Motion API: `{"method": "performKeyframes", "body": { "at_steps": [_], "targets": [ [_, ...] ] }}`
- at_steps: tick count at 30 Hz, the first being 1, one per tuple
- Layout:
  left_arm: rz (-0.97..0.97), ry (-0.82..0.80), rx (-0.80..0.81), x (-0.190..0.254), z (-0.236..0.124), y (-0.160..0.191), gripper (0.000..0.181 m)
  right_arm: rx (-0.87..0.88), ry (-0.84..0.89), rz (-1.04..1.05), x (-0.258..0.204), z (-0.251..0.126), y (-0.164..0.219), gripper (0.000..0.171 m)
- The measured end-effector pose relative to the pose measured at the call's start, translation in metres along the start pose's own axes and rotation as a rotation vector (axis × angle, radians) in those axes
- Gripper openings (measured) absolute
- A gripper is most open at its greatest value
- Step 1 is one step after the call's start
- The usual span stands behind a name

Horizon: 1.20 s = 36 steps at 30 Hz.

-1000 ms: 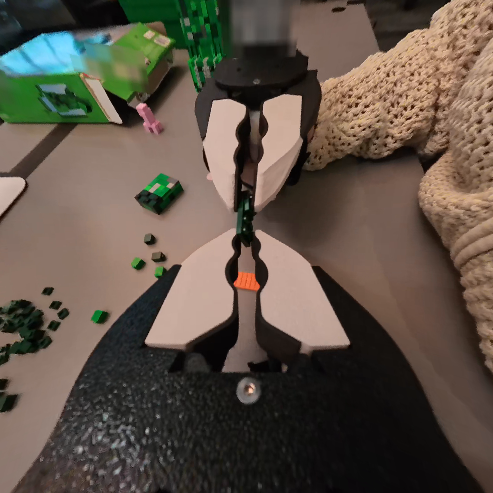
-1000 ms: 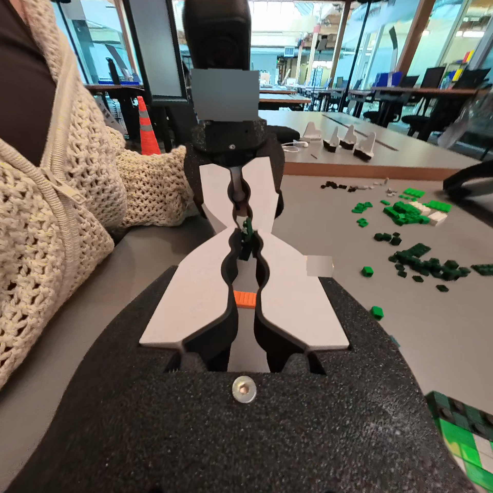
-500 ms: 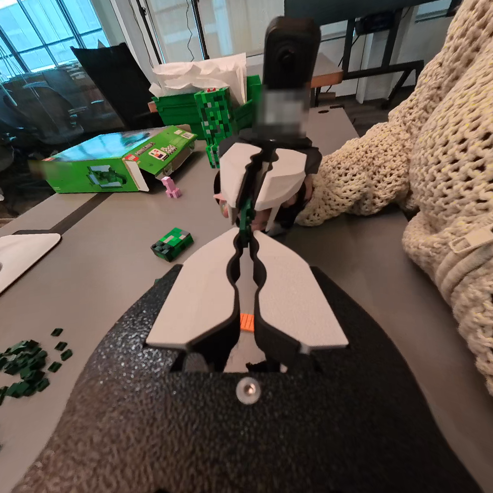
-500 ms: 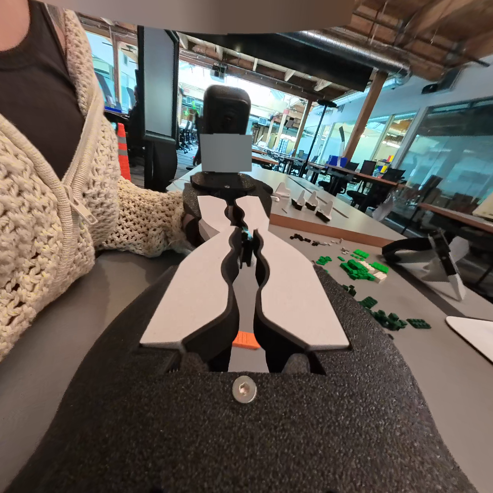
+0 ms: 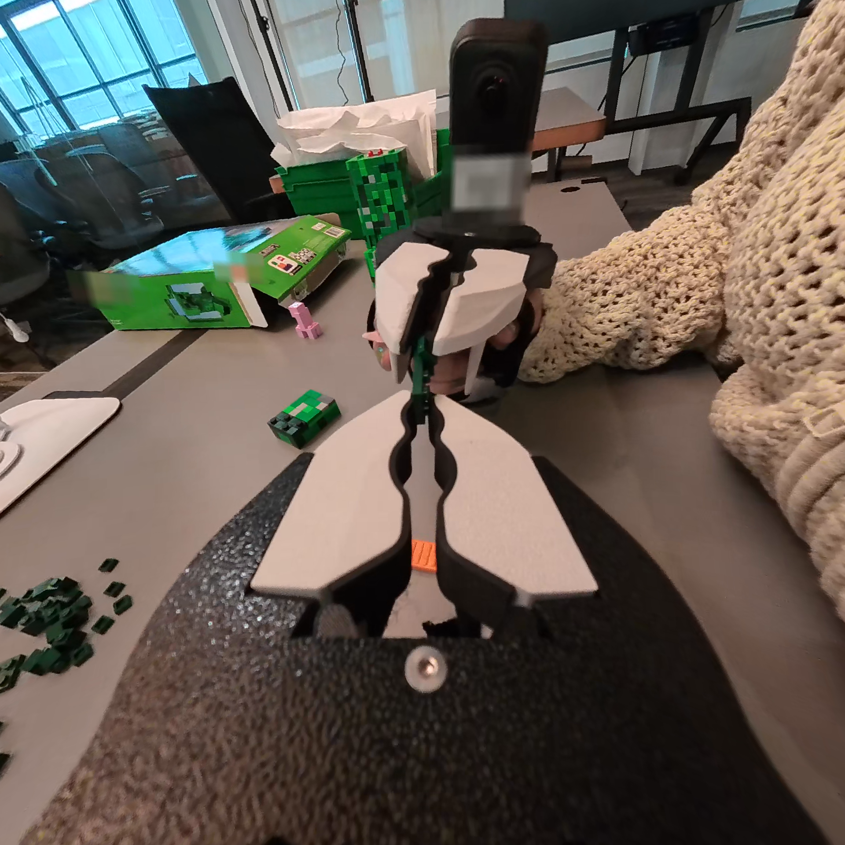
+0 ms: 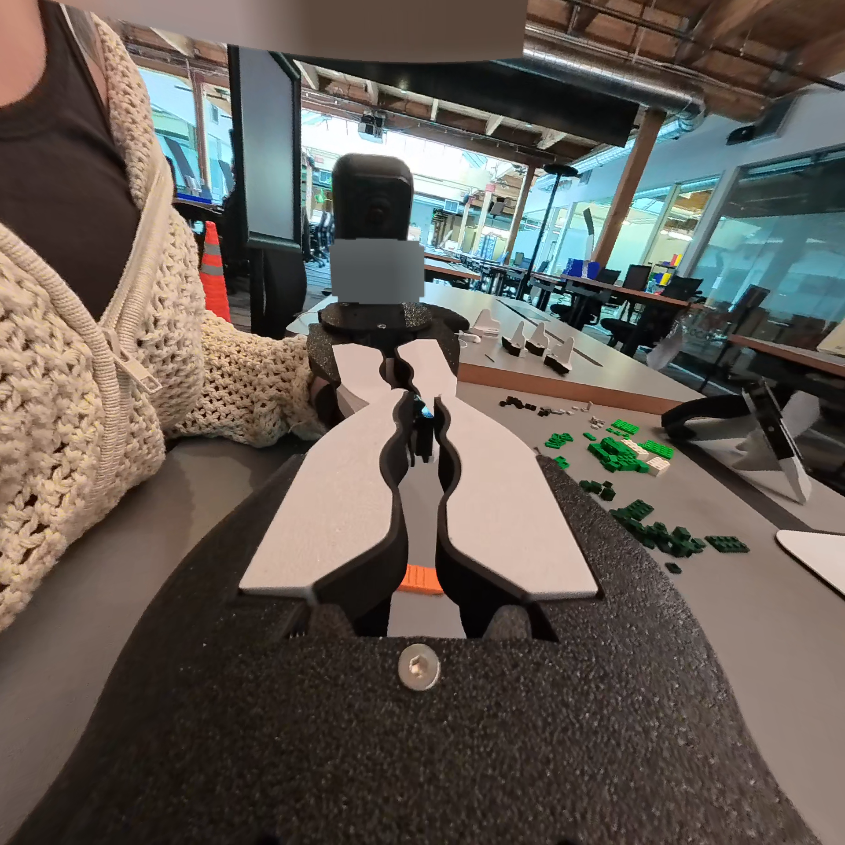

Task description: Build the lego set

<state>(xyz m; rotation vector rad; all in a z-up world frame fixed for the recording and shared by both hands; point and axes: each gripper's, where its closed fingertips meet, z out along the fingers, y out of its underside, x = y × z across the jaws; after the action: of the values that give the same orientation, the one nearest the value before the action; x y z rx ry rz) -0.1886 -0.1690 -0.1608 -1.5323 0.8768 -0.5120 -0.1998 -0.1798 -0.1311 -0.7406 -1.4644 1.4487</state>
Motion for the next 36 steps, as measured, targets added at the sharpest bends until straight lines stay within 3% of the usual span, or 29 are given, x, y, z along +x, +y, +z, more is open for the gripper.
{"method": "performKeyframes", "body": {
  "at_steps": [11,23,33,36],
  "targets": [
    [-0.077,0.010,-0.039,-0.003,0.001,0.004,0.004,-0.084,0.002,0.013,0.004,-0.002,0.009,0.011],
    [-0.013,0.014,-0.057,0.000,-0.002,0.006,0.004,-0.130,-0.091,0.161,-0.002,-0.001,0.014,0.009],
    [-0.063,0.024,-0.053,0.000,0.000,0.005,0.005,-0.096,-0.069,0.202,0.000,0.000,0.007,0.008],
    [-0.101,0.050,-0.022,0.001,-0.001,0.000,0.015,-0.097,-0.070,0.199,0.000,-0.001,0.009,0.008]
  ]
}}
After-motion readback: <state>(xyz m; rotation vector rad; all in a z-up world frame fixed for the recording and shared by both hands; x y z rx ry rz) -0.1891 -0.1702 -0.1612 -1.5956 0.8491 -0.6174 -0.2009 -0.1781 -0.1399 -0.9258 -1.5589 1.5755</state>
